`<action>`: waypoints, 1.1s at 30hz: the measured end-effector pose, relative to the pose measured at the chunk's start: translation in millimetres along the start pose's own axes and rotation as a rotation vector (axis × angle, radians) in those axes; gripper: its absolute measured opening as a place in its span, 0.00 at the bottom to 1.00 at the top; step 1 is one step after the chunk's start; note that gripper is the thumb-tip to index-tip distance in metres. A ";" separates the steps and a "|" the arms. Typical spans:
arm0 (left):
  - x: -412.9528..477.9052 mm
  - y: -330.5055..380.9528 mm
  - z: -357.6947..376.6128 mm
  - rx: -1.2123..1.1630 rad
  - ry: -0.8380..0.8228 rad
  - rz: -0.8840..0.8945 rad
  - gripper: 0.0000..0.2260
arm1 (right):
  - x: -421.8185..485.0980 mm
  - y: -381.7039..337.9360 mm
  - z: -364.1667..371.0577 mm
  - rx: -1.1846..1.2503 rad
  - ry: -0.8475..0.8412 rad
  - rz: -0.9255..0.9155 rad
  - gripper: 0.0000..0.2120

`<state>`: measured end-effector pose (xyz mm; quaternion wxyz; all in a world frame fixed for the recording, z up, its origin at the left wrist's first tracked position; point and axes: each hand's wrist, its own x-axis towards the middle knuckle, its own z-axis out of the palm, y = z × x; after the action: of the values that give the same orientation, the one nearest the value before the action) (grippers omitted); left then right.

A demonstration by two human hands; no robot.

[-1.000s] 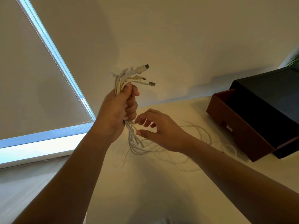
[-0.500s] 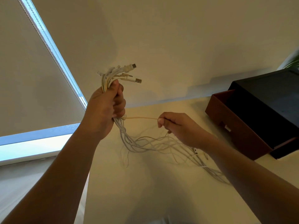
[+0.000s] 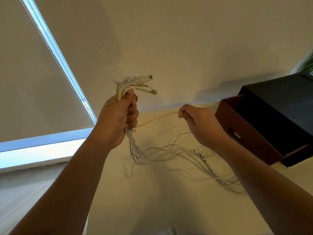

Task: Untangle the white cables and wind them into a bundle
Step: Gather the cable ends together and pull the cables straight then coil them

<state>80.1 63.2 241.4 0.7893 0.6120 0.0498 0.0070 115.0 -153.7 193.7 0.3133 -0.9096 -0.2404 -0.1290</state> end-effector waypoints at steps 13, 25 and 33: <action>-3.8 -5.8 7.3 0.022 -0.014 -0.042 0.17 | 0.5 30.6 10.5 0.032 0.067 0.229 0.11; 0.6 -4.3 1.2 -0.210 0.129 0.000 0.20 | -16.7 41.3 -2.5 0.123 -0.091 0.292 0.12; 3.9 -12.1 9.2 -0.297 0.140 0.017 0.23 | -32.1 37.8 4.8 0.088 -0.505 0.338 0.06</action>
<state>84.2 51.6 231.7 0.8656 0.4869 0.0981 0.0635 107.6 -188.2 158.5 0.2996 -0.9256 -0.1615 0.1657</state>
